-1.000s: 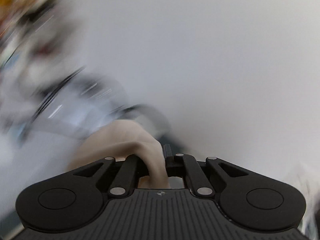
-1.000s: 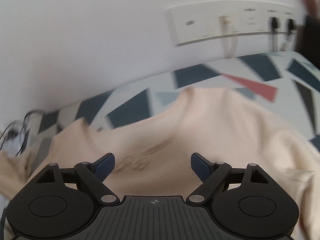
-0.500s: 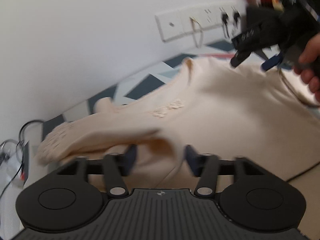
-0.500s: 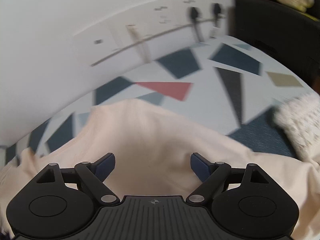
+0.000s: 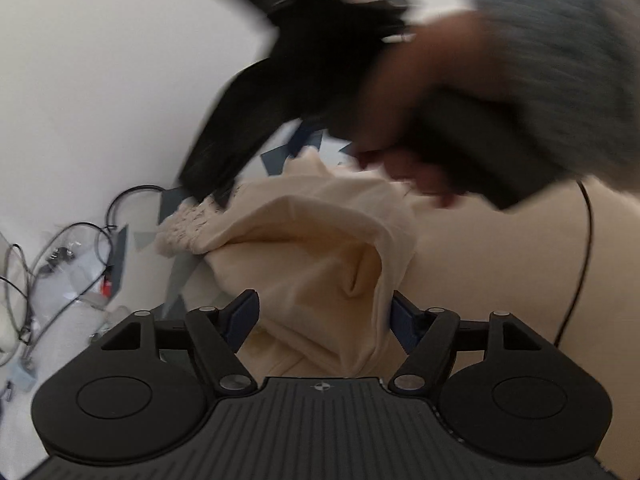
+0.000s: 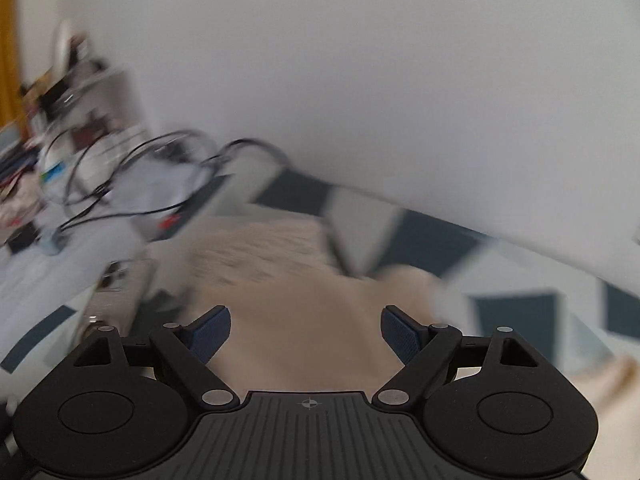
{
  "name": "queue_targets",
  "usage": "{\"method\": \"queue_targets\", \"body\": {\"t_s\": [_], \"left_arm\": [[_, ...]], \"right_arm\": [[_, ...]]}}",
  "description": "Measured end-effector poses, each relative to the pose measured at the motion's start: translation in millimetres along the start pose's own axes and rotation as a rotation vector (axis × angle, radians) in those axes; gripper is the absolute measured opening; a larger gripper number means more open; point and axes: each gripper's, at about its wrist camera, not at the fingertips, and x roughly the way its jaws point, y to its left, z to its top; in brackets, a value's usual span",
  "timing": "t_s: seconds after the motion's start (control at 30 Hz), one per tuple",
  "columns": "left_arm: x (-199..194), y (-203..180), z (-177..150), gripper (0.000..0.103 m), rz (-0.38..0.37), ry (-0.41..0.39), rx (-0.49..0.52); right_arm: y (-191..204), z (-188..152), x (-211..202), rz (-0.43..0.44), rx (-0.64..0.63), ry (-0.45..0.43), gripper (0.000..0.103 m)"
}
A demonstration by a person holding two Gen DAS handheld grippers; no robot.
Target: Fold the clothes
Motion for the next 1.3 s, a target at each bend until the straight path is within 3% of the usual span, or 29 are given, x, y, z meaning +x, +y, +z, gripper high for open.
{"method": "queue_targets", "body": {"t_s": [0.1, 0.17, 0.23, 0.3, 0.37, 0.4, 0.47, 0.6, 0.73, 0.83, 0.93, 1.1, 1.3], "left_arm": [[-3.7, 13.6, -8.9, 0.072, -0.080, 0.038, -0.074], [-6.7, 22.1, -13.4, 0.080, -0.169, 0.051, -0.099], [-9.0, 24.5, -16.2, 0.086, -0.196, 0.056, -0.072], [-9.1, 23.6, -17.1, 0.086, -0.137, 0.051, -0.017], [-3.8, 27.4, -16.2, 0.086, -0.094, 0.060, 0.000], [0.7, 30.3, -14.7, 0.086, -0.082, 0.069, 0.001], [10.5, 35.0, -10.8, 0.086, -0.063, 0.079, 0.015], [27.6, 37.4, -3.5, 0.088, -0.020, 0.075, 0.043], [40.1, 37.6, -5.0, 0.088, 0.039, 0.087, 0.050], [43.4, 42.7, -6.1, 0.089, 0.032, 0.087, 0.008], [44.7, 45.2, -5.0, 0.092, 0.048, 0.078, -0.003], [39.9, 44.1, -5.1, 0.092, 0.142, 0.042, 0.000], [35.4, 51.4, -9.7, 0.092, 0.146, 0.030, -0.082]], "right_arm": [[26.0, 9.9, 30.4, 0.035, -0.077, 0.058, 0.080], [32.8, 9.3, 46.9, 0.046, -0.072, 0.129, 0.080], [34.8, 6.8, 61.3, 0.047, -0.057, 0.194, 0.074], [24.7, 4.0, 52.1, 0.051, -0.009, 0.155, 0.032], [-4.0, 2.6, 29.8, 0.114, 0.158, 0.103, 0.012], [-19.5, 2.3, 16.8, 0.145, 0.253, 0.070, 0.010], [-50.2, -1.6, -16.3, 0.169, 0.387, -0.035, 0.008], [-110.6, -35.5, -107.2, 0.081, 0.532, -0.305, 0.008], [-168.4, -121.3, -188.8, -0.126, 0.724, -0.463, 0.008], [-202.4, -191.4, -215.3, -0.286, 0.872, -0.369, 0.009], [-213.3, -237.8, -219.9, -0.295, 0.971, -0.240, 0.013], [-213.7, -248.6, -228.2, -0.261, 1.064, -0.312, 0.029], [-231.9, -253.9, -236.7, -0.270, 1.314, -0.366, 0.029]]}}
